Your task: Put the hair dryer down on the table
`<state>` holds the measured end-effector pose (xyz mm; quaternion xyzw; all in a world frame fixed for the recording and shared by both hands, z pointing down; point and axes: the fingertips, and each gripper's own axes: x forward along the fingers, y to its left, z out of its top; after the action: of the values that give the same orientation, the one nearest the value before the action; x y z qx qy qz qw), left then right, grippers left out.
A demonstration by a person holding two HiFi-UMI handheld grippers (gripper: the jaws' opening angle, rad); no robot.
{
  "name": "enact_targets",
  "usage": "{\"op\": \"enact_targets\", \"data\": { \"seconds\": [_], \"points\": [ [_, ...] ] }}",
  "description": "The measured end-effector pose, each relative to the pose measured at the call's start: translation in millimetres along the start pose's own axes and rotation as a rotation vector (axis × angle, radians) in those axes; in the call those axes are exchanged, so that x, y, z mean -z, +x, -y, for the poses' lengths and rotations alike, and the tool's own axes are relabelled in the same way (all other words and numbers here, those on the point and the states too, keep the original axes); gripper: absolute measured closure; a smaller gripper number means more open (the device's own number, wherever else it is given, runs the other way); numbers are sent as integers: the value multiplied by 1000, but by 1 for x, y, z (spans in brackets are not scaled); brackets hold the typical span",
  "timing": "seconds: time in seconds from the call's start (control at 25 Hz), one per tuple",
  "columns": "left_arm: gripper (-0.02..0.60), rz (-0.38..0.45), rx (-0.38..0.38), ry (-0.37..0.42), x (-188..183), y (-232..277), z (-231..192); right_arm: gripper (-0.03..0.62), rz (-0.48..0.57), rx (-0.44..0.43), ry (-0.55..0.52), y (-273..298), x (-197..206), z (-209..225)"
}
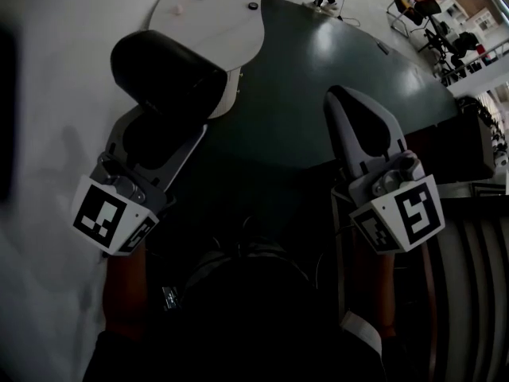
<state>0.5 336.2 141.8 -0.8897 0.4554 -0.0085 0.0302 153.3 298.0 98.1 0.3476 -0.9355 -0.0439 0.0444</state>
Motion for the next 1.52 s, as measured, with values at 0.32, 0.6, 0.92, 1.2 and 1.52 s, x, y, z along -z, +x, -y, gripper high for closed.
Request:
{"op": "enact_targets", "data": {
  "seconds": [0.32,0.6,0.92,1.2,1.52],
  "points": [
    [370,0,-36,40,31,63,12,585,43,-32,-16,0,33,59],
    [370,-14,-46,26,21,68,-6,585,19,-48,5,20,28,65],
    [370,8,-19,26,22,66,-32,585,36,-19,-18,42,17,61],
    [370,28,17,23,9,63,-73,585,30,14,-37,78,0,50],
    [370,39,75,22,8,52,-104,585,29,65,-58,100,-10,29]
  ]
}}
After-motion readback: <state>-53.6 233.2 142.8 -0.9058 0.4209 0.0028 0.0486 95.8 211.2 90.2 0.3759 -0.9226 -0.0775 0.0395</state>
